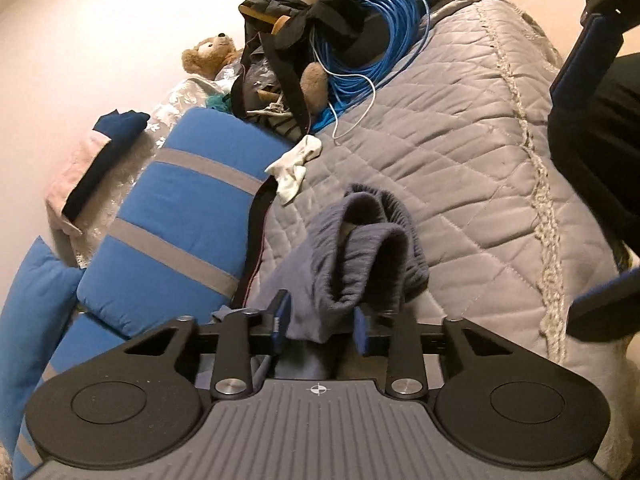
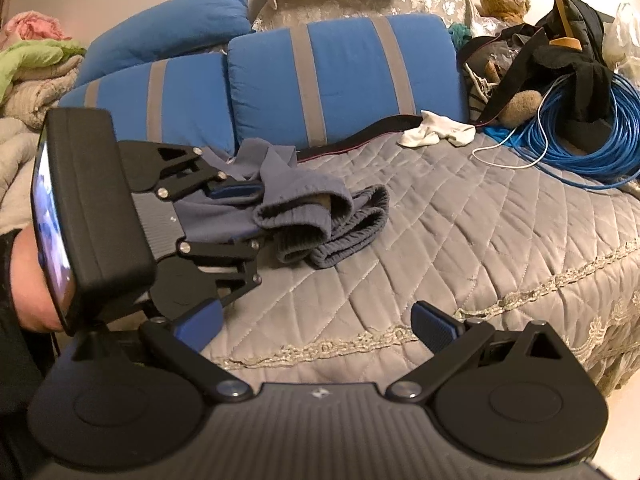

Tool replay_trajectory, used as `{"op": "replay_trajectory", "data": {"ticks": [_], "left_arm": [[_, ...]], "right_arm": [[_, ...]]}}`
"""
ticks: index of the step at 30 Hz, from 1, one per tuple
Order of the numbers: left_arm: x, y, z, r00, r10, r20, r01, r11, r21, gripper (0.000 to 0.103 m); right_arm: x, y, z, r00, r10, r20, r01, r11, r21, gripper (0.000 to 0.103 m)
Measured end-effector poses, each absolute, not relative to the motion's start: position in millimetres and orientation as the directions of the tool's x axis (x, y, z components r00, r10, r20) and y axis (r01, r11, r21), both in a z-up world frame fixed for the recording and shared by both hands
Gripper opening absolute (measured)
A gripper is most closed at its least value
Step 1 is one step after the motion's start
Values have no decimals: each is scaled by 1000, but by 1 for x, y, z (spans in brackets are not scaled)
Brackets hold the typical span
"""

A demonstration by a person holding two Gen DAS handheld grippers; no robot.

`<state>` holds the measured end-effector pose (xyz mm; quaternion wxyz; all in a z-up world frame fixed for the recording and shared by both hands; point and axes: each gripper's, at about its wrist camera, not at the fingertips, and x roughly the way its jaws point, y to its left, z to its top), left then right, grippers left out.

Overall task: Fold clothes
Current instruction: 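Grasp the sweatpants waistband with the left gripper, then lift the waistband with the left gripper while the right gripper grasps the waistband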

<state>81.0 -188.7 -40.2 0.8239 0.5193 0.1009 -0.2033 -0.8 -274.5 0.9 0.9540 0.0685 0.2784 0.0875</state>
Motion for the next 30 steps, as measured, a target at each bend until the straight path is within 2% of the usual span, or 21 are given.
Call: {"op": "replay_trajectory", "data": {"ticks": [10, 13, 16, 30], "left_arm": [[82, -201, -38, 893, -270, -360, 439, 348, 828, 29], [81, -204, -35, 888, -287, -358, 444, 342, 828, 14], [81, -201, -26, 888, -295, -353, 448, 376, 811, 10], [78, -158, 29, 926, -272, -260, 370, 533, 761, 10]], "right_arm": [[-2, -274, -1, 823, 190, -536, -122, 979, 161, 103], [-2, -273, -2, 820, 186, -541, -119, 980, 156, 103], [-2, -272, -3, 818, 181, -546, -117, 982, 152, 103], [-4, -260, -4, 808, 183, -560, -143, 983, 115, 103]]}}
